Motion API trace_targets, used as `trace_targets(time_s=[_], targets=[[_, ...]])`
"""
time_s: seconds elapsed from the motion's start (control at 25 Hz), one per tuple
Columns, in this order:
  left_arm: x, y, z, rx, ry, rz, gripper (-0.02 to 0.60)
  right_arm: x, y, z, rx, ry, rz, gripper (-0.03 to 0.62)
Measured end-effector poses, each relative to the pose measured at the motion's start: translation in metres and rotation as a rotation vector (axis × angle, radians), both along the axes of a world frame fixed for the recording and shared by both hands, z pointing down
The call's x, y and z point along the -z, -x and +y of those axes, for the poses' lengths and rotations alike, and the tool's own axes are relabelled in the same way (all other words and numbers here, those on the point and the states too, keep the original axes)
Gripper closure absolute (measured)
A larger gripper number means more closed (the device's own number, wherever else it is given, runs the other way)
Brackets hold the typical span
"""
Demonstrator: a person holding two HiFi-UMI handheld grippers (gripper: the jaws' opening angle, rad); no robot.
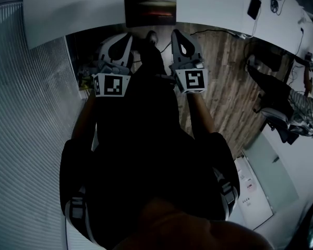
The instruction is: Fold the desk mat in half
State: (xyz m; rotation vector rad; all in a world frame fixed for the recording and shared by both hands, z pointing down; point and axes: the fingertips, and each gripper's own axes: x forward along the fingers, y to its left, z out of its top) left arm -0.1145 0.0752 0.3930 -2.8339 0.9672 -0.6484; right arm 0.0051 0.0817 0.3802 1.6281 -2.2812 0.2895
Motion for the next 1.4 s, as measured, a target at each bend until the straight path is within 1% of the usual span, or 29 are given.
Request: trace_targets(time_s=[0.12,0.2,0.32,0.36,0.44,0.52,0.56,0.68,0.76,0.96,1.12,1.2,1.28,1.4], targets=[[-0.028,-0.012,0.000,-0.063,-0.013,-0.124,0.575,-0.022,-0.004,-0.007,0.057,0.023,0.048,0.594],[-0.049,-0.017,0.000,-0.087,0.008,-0.192,0.575,-0.041,-0.007,-0.010,0.102,0.057,0.081,0.594],[-0.086,-0.020,0.003,-0.138,0.045,-0.312,0.574,-0.075,-0.015,-0.008,0.170,0.124,0.143,0.592],[-0.097,-0.021,0.003,-0.155,0.048,-0.345,0.574,-0.087,-0.018,-0.008,0.188,0.145,0.162,0.592],[-0.116,-0.024,-0.002,-0.180,0.057,-0.383,0.566,-0.110,-0.026,-0.010,0.223,0.183,0.208,0.592],[-0.133,-0.026,-0.004,-0.206,0.076,-0.415,0.480,-0.133,-0.034,-0.009,0.264,0.225,0.276,0.583],[-0.142,-0.026,-0.002,-0.225,0.081,-0.444,0.458,-0.143,-0.036,-0.006,0.288,0.248,0.314,0.577],[-0.166,-0.026,0.002,-0.279,0.058,-0.539,0.441,-0.172,-0.040,0.002,0.362,0.294,0.416,0.528],[-0.179,-0.027,0.000,-0.308,0.031,-0.581,0.436,-0.189,-0.042,0.002,0.400,0.303,0.478,0.516],[-0.210,-0.026,0.000,-0.347,-0.013,-0.650,0.426,-0.227,-0.044,0.006,0.497,0.313,0.647,0.503],[-0.234,-0.024,0.001,-0.391,-0.055,-0.743,0.396,-0.251,-0.048,0.008,0.564,0.273,0.811,0.482],[-0.245,-0.024,0.002,-0.414,-0.081,-0.787,0.388,-0.260,-0.050,0.008,0.583,0.259,0.880,0.474],[-0.254,-0.024,-0.001,-0.421,-0.123,-0.827,0.382,-0.269,-0.051,0.007,0.592,0.246,0.933,0.467],[-0.263,-0.024,-0.003,-0.419,-0.171,-0.857,0.377,-0.276,-0.051,0.006,0.597,0.223,0.988,0.459]])
